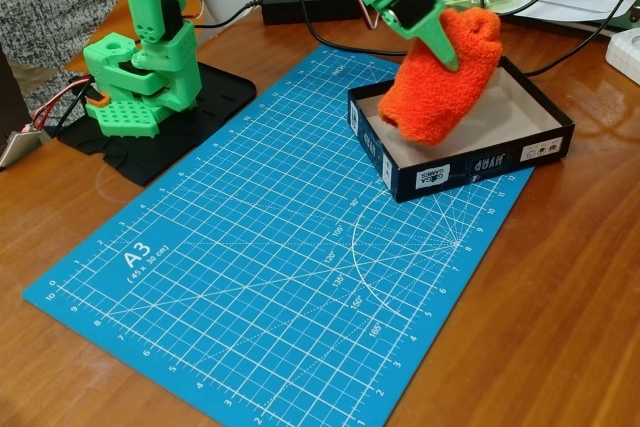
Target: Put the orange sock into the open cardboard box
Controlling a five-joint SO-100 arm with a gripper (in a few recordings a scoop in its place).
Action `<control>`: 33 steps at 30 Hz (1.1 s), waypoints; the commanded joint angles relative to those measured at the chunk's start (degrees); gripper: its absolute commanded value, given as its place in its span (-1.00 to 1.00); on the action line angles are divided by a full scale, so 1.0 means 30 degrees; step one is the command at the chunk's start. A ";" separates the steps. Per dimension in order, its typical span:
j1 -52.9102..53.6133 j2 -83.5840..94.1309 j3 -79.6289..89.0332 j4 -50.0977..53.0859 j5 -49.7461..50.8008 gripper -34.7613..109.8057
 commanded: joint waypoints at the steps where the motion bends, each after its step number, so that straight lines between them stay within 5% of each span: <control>1: -0.0557 0.0645 -0.2695 0.3428 -0.1289 -0.38; 4: -0.1465 0.0322 -0.4600 0.4307 -0.5303 -0.44; 16: -0.0469 0.0908 -0.1172 0.1699 -0.2168 -0.52; 20: -0.0381 0.1143 -0.0117 0.1553 0.0703 -0.14; 28: -0.0762 0.1113 0.0322 -0.1436 -0.6299 -0.02; 33: -0.0410 0.1113 0.0293 -0.1934 -0.6855 -0.04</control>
